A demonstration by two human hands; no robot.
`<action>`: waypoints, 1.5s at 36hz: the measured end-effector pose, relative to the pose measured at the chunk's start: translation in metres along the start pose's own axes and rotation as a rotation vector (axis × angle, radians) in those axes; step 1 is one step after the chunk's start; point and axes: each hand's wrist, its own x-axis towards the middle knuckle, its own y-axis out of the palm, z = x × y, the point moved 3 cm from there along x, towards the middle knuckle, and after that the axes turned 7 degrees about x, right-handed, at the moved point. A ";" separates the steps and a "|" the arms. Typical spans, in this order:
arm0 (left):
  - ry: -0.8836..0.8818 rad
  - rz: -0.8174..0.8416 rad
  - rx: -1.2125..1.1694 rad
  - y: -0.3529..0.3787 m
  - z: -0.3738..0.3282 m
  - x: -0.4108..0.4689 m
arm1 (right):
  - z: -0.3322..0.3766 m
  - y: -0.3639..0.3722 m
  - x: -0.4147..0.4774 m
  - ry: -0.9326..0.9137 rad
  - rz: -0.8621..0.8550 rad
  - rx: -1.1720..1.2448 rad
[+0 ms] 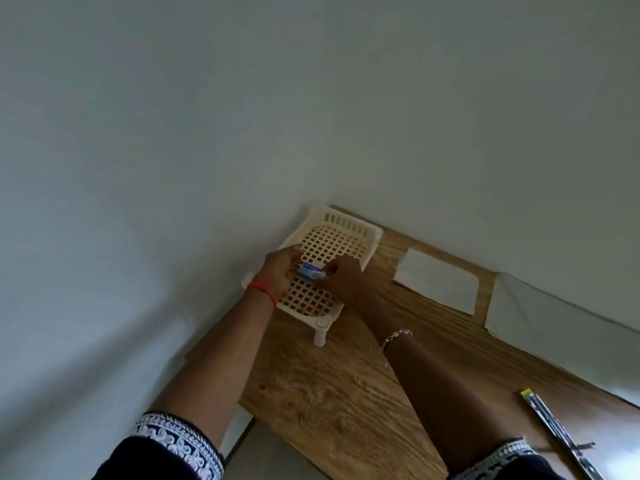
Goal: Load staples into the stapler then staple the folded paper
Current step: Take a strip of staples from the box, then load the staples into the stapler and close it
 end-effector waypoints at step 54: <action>-0.297 0.674 0.490 0.312 0.155 -0.123 | -0.225 -0.231 -0.275 0.523 -0.873 0.556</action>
